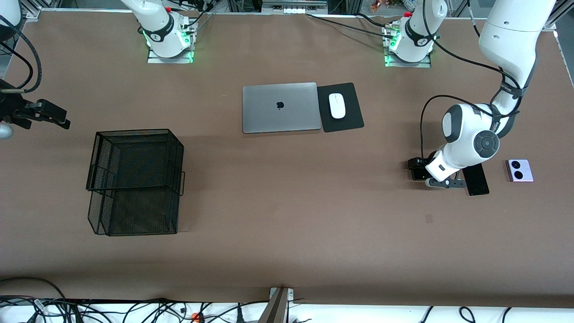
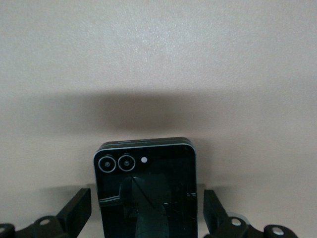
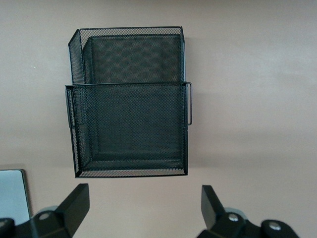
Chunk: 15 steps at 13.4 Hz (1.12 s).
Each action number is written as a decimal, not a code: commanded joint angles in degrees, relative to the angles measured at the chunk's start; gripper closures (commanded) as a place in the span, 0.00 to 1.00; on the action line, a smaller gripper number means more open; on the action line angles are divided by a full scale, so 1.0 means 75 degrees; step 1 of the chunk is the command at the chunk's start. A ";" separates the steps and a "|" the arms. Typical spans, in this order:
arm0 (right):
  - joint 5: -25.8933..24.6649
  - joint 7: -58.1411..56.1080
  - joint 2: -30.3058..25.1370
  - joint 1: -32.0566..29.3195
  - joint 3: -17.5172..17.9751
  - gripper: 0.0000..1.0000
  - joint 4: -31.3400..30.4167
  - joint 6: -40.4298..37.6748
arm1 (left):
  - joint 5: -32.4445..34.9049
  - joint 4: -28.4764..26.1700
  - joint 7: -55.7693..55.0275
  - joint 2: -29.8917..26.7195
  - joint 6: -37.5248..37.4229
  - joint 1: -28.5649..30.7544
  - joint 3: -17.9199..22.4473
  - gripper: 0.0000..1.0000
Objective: Place phones with both arms
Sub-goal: 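Grasp the small black flip phone with the left gripper and lift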
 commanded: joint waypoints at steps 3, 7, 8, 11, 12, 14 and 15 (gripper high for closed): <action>0.0117 0.0049 -0.0107 -0.0064 0.0039 0.00 -0.0039 -0.0048 | -0.0242 -0.0032 0.0284 0.0116 0.0094 0.0071 -0.0072 0.24; 0.0129 0.0038 -0.0107 -0.0064 0.0039 0.00 -0.0039 -0.0036 | -0.0265 0.0003 0.0273 0.0058 0.0025 0.0082 -0.0072 0.85; 0.0129 0.0038 -0.0107 -0.0064 0.0039 0.00 -0.0039 -0.0036 | -0.0265 0.0049 0.0214 -0.0023 -0.0034 0.0082 -0.0072 0.85; 0.0129 0.0049 -0.0107 -0.0064 0.0039 0.00 -0.0039 -0.0036 | -0.0265 0.0691 0.0249 -0.0468 -0.1176 0.0082 -0.0061 0.83; 0.0129 0.0049 -0.0107 -0.0064 0.0039 0.00 -0.0039 -0.0036 | -0.0253 0.1205 0.0237 -0.0504 -0.1902 0.0071 -0.0061 0.83; 0.0129 0.0049 -0.0118 -0.0064 0.0039 0.00 -0.0039 -0.0059 | -0.0218 0.2399 0.0226 -0.0481 -0.3554 -0.0022 -0.0061 0.83; 0.0129 0.0049 -0.0130 -0.0064 0.0039 0.00 -0.0039 -0.0071 | -0.0218 0.2916 0.0156 -0.0470 -0.4188 -0.0104 -0.0084 0.83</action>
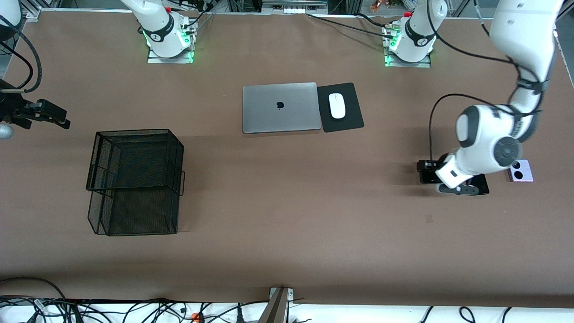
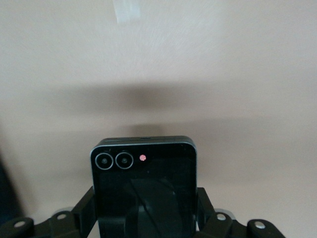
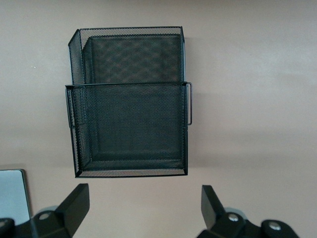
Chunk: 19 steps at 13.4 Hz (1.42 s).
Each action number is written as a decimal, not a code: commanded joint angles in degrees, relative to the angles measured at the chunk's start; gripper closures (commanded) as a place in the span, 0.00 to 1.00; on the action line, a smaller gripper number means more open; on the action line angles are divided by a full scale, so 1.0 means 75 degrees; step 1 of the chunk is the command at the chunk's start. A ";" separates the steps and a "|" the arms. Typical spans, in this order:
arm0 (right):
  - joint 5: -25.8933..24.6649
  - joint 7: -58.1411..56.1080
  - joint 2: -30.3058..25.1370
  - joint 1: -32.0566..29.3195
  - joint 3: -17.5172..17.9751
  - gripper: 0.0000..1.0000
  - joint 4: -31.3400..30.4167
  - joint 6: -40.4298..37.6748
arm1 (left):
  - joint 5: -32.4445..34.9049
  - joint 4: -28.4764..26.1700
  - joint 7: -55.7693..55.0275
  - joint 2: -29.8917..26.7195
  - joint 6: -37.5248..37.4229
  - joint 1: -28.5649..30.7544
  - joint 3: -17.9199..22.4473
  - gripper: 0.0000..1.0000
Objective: Place phones with both arms
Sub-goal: 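Carry the flip phone beside the laptop and release it with the left gripper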
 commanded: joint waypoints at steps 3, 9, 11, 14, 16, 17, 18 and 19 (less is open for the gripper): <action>0.0127 0.0049 -0.0247 -0.0064 0.0039 0.00 -0.0039 -0.0094 | -0.0236 0.2078 0.0122 -0.0019 -0.2122 -0.0944 -0.0295 0.81; 0.0127 0.0049 -0.0329 -0.0064 0.0004 0.00 -0.0039 -0.0223 | -0.0190 0.3297 -0.3108 0.1313 -0.1493 -0.3873 -0.0307 0.81; 0.0127 0.0049 -0.0318 -0.0064 0.0004 0.00 -0.0039 -0.0165 | -0.0190 0.3405 -0.4105 0.1888 -0.0430 -0.4543 -0.0307 0.81; 0.0127 0.0049 -0.0306 -0.0064 0.0004 0.00 -0.0039 -0.0165 | -0.0154 0.3334 -0.4414 0.2568 0.1073 -0.4990 -0.0272 0.80; 0.0127 0.0049 -0.0294 -0.0064 0.0004 0.00 -0.0039 -0.0153 | -0.0166 0.3334 -0.4437 0.2967 0.1497 -0.5189 -0.0249 0.80; 0.0127 0.0049 -0.0294 -0.0064 0.0004 0.00 -0.0039 -0.0153 | -0.0166 0.3334 -0.4437 0.3131 0.1707 -0.5225 -0.0249 0.78; 0.0127 0.0049 -0.0294 -0.0064 0.0004 0.00 -0.0039 -0.0153 | -0.0155 0.3311 -0.4437 0.3203 0.1791 -0.5237 -0.0249 0.76; 0.0127 0.0049 -0.0294 -0.0064 0.0004 0.00 -0.0039 -0.0141 | -0.0143 0.3299 -0.4426 0.3226 0.1791 -0.5237 -0.0249 0.69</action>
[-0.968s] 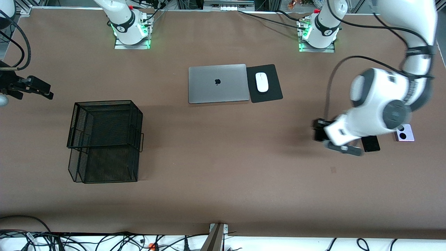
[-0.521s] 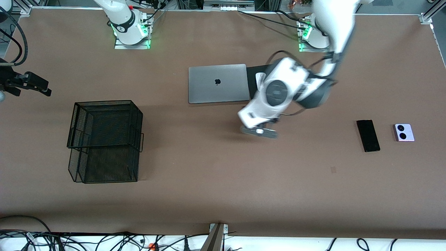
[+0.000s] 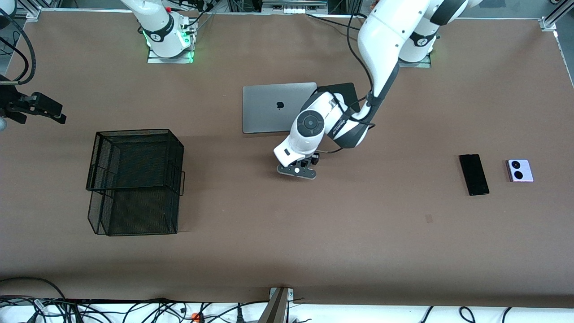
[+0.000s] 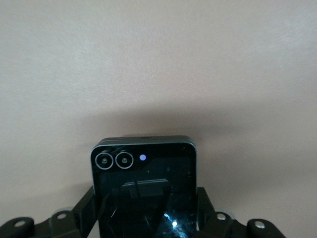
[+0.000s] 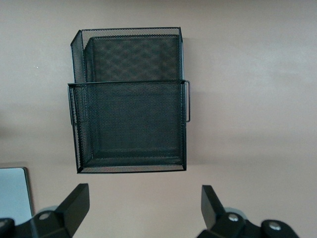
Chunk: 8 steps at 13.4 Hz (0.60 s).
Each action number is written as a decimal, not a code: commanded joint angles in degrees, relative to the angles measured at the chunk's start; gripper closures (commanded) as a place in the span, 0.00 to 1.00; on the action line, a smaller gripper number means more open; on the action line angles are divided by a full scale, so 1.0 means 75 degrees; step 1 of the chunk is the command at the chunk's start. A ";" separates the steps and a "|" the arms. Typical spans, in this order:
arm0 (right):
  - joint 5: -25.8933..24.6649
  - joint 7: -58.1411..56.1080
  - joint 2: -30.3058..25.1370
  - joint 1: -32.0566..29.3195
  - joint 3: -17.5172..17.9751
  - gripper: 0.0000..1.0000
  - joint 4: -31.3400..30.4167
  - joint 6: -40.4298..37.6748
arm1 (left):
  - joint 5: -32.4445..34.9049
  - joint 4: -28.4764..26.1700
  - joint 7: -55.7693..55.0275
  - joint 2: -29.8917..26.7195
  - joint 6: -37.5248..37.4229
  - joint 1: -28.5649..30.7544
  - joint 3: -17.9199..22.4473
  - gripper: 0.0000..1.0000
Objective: Place phones with both arms
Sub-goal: 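Carry the flip phone beside the laptop and release it with the left gripper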
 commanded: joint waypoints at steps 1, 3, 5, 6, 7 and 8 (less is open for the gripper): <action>0.0125 0.0049 -0.0064 -0.0060 0.0022 0.00 -0.0040 -0.0010 | -0.0074 0.0268 -0.0008 0.0118 -0.0013 -0.0149 0.0147 0.53; 0.0125 0.0049 -0.0052 -0.0060 0.0022 0.00 -0.0040 0.0002 | -0.0074 0.0256 0.0015 0.0071 -0.0141 -0.0114 0.0170 0.00; 0.0125 0.0026 -0.0052 -0.0060 0.0022 0.00 -0.0040 0.0002 | -0.0074 0.0267 0.0027 -0.0231 -0.0793 0.0014 0.0194 0.00; 0.0125 0.0037 -0.0064 -0.0060 0.0022 0.00 -0.0040 0.0002 | -0.0074 0.0337 0.0050 -0.0570 -0.1471 0.0131 0.0252 0.00; 0.0125 0.0037 -0.0064 -0.0060 0.0022 0.00 -0.0040 0.0002 | -0.0074 0.0361 0.0062 -0.1003 -0.2208 0.0341 0.0345 0.00; 0.0125 0.0037 -0.0064 -0.0060 0.0034 0.00 -0.0040 -0.0022 | -0.0074 0.0361 0.0073 -0.1390 -0.2796 0.0633 0.0358 0.00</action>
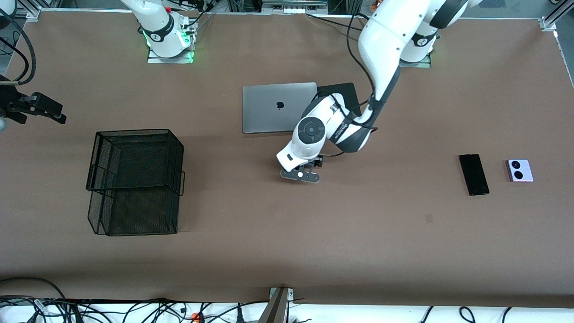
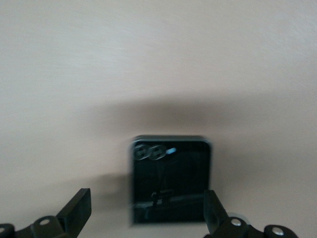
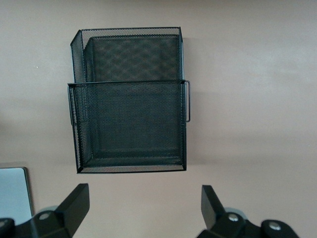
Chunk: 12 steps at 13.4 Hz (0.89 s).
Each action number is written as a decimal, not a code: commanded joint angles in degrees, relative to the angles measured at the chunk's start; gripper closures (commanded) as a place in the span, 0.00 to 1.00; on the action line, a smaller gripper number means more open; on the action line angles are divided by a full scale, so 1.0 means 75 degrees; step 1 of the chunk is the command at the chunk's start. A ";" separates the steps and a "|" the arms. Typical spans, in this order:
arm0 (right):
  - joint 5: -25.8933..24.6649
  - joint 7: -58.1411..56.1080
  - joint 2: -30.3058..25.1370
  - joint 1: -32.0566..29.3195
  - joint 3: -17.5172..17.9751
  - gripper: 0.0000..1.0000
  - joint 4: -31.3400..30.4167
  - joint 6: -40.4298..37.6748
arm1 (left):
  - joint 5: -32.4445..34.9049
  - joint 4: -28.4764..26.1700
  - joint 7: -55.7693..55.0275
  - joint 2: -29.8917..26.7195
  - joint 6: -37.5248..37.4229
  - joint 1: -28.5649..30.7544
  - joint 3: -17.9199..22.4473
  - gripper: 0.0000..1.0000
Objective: Place phones with both arms
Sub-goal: 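Carry the flip phone beside the laptop and release it with the left gripper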
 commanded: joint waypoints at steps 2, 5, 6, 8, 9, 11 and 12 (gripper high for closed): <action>0.0113 0.0014 -0.0032 0.0009 0.0092 0.00 -0.0035 -0.0106 | -0.0062 -0.0171 0.0097 -0.1673 -0.2256 0.1326 0.0074 0.00; 0.0114 0.0118 0.0108 0.0452 0.0116 0.00 -0.0024 -0.0071 | -0.0062 -0.0171 0.0132 -0.2225 -0.3348 0.2824 0.0074 0.00; 0.0125 0.0328 0.0213 0.0699 0.0116 0.00 -0.0024 -0.0013 | 0.0065 -0.0183 0.0376 -0.2284 -0.3688 0.3329 0.0062 0.00; 0.0137 0.1041 0.0435 0.1295 0.0127 0.00 0.0069 0.0057 | 0.1290 -0.0335 0.1533 -0.2239 -0.3797 0.4080 0.0062 0.00; 0.0137 0.1439 0.0692 0.1717 0.0116 0.00 0.0348 0.0116 | 0.1529 -0.0393 0.2061 -0.2169 -0.3751 0.4432 0.0050 0.00; 0.0114 0.2550 0.1231 0.2607 0.0116 0.00 0.0934 0.0128 | 0.1578 -0.0557 0.2847 -0.1946 -0.3332 0.5299 0.0050 0.00; 0.0102 0.3206 0.1570 0.3075 0.0116 0.00 0.1297 0.0128 | 0.1636 -0.0836 0.3362 -0.1910 -0.2772 0.5570 0.0050 0.00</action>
